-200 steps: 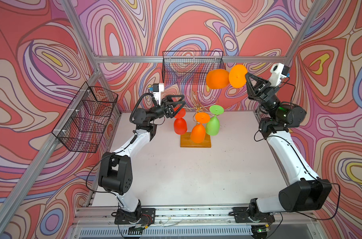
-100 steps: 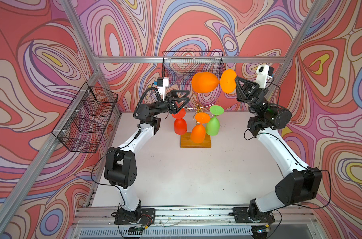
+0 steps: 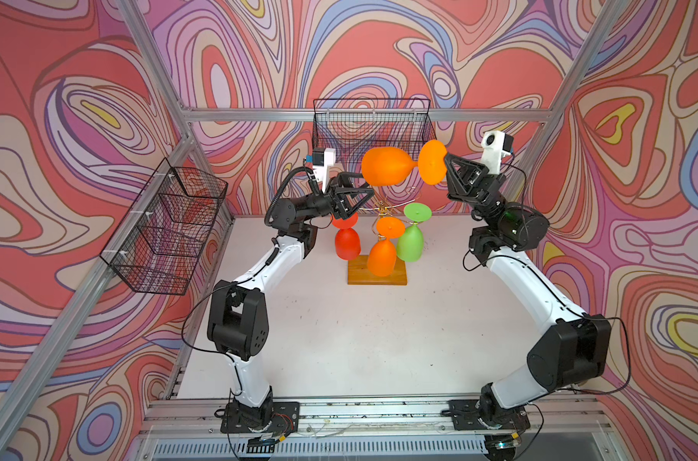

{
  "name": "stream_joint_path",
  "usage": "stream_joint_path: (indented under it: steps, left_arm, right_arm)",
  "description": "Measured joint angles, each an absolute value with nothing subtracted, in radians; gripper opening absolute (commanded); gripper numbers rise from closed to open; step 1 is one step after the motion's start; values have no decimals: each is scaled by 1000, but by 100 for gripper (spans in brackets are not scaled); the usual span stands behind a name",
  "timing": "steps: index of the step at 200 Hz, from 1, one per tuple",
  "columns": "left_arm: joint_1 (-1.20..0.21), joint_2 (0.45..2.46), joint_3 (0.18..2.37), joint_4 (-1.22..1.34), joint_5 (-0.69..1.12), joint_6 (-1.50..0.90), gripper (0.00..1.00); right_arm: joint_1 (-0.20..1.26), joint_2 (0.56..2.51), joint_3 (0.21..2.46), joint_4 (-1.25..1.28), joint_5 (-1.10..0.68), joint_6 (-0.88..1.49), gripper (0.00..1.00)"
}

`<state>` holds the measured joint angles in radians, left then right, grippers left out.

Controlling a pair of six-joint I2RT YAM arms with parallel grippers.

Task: Take the wine glass off the wine glass rack
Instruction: Place the wine glass at the center of the table.

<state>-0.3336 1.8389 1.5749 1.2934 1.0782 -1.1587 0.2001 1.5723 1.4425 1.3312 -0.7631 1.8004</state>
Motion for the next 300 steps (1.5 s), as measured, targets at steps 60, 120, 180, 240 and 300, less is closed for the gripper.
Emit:
stream_joint_path:
  steps: [60,120,180,240,300]
  left_arm:
    - [-334,1838,1575,1295,1077,-1152,68]
    - [-336,1807,1557,1295,1077,-1135,40]
    - [-336,1797,1533,1321,1093,-1116,6]
    - [-347,1753,1518,1358,1127,-1103,0]
    - [-347,1753,1486,1335,1111,-1102,0]
  right_arm:
    - [200,1587,1423,1360,-748,1819,0]
    - [200,1621,1421,1382,-735,1827,0]
    - [193,1637,1421,1375,-713,1835,0]
    - [175,1645,1420,1329,-702,1829,17]
    - [154,1623,1359,1310,-734,1759,64]
